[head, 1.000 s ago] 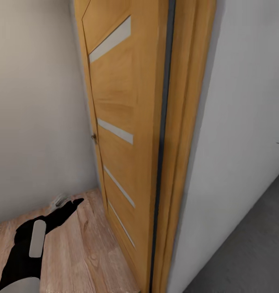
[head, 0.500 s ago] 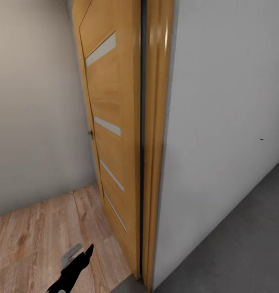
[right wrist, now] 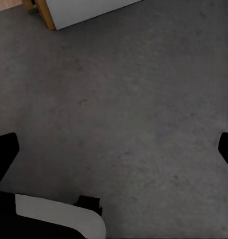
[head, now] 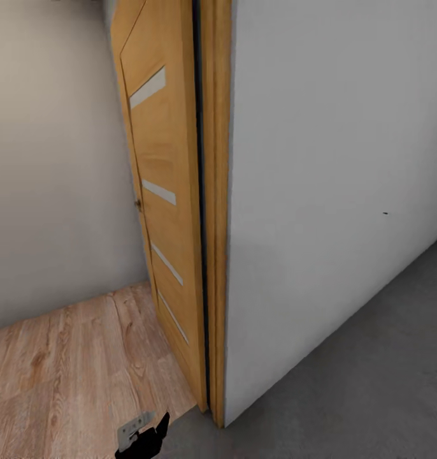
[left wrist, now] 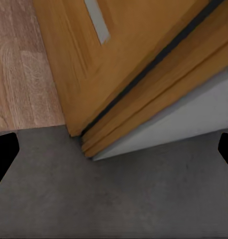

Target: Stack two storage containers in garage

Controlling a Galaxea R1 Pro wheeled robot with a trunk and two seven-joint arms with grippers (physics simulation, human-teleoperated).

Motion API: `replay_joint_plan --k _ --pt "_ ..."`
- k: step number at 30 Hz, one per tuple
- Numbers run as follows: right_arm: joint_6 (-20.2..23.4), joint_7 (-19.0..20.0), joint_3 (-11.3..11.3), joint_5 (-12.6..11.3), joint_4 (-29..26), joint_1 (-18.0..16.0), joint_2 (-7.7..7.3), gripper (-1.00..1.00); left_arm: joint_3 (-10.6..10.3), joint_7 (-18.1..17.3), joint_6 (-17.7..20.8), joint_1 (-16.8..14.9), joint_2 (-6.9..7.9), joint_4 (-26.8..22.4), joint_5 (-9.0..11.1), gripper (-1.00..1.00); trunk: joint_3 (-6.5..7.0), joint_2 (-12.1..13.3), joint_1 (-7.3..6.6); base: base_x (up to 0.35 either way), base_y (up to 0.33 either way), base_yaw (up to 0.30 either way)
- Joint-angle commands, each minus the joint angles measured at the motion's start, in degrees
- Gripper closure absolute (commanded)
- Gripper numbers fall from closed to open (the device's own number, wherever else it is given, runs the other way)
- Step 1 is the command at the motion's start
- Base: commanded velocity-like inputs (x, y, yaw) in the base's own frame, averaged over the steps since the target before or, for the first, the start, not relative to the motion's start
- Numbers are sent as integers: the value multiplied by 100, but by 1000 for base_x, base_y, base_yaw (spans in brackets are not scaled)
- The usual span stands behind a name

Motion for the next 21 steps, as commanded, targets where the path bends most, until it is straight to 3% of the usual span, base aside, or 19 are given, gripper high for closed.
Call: replay_joint_plan --k 1,7,12,21 --pt "1 -22 0 0 0 0 1 -100 -6 -1 -8 53 4 -61 -2 -100 0 0 0 -301 -160 0" --pt "16 -137 -1 0 5 0 10 -100 -146 -5 -135 469 61 -532 -102 -100 0 0 0 -304 -145 0" --pt "27 -156 -6 0 6 0 17 -100 -427 -3 -271 727 95 -857 -327 -100 0 0 0 -284 -133 0" --pt "29 -159 -14 0 -2 0 21 -100 -507 2 -234 792 133 -696 -453 -100 0 0 0 -52 -25 101"
